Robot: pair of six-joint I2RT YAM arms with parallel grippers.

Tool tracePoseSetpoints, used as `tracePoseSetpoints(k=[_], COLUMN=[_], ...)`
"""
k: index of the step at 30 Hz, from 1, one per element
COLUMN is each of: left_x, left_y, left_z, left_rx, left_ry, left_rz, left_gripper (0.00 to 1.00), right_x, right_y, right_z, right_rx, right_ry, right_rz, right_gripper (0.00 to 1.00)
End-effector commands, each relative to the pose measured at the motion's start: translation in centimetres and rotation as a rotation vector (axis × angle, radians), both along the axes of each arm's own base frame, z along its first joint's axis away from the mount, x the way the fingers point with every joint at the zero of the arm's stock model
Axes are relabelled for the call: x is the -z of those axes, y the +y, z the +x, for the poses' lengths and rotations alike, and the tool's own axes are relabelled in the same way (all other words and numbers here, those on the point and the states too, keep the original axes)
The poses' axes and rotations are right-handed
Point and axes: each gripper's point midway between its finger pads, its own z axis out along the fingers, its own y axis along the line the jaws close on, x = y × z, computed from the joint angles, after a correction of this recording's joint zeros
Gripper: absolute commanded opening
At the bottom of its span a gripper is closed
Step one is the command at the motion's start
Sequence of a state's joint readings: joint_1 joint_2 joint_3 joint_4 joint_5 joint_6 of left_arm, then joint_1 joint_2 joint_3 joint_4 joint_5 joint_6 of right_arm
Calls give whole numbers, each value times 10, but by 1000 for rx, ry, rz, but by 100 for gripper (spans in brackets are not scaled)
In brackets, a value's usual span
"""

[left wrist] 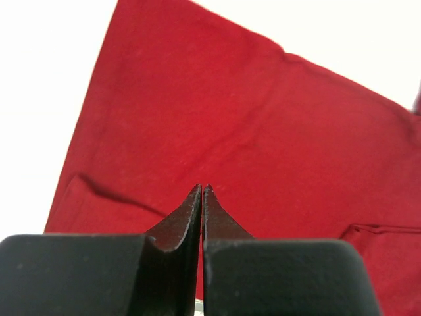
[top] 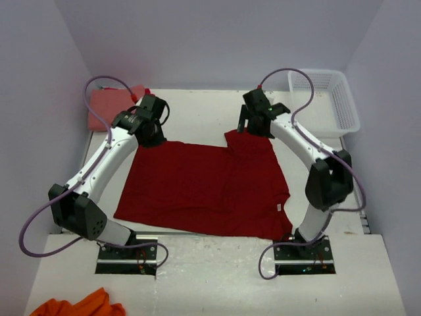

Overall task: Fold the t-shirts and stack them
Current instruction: Grap the side of the flattened tshirt furthest away from the robot with both arms

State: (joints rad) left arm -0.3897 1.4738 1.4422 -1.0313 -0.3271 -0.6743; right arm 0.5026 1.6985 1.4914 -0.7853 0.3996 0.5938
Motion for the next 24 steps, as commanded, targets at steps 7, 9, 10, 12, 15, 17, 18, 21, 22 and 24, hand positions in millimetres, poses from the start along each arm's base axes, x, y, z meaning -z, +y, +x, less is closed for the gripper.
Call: tracePoseSetpoints(k=[7, 9, 10, 12, 15, 17, 18, 21, 22, 24], left_x=[-2, 0, 2, 2, 0, -2, -3, -19, -22, -33], left_y=[-23, -28, -30, -38, -46, -51, -52, -56, -57, -58], left_z=[13, 13, 13, 15, 18, 18, 18, 18, 17, 17], left_rx=[151, 172, 179, 201, 226, 247, 250, 275, 280, 291], left_ry=[-58, -49, -45, -52, -56, -52, -51, -81, -84, -106], left_rz=[-56, -77, -85, -116, -147, -166, -169, -194, -199, -210], left_gripper=[0, 0, 0, 0, 0, 0, 0, 0, 0, 0], right_x=[37, 40, 56, 53, 72, 82, 86, 100, 102, 109], right_y=[-50, -56, -55, -53, -49, -42, -41, -40, -41, -41], right_z=[105, 116, 118, 123, 119, 111, 109, 99, 98, 96], right_rx=[-42, -49, -77, -103, -115, -127, -124, -115, -115, -116], right_ry=[224, 240, 283, 295, 350, 384, 393, 435, 446, 472], right_rz=[175, 169, 177, 195, 250, 292, 302, 314, 310, 312], right_gripper=[79, 78, 78, 76, 72, 70, 70, 66, 66, 65])
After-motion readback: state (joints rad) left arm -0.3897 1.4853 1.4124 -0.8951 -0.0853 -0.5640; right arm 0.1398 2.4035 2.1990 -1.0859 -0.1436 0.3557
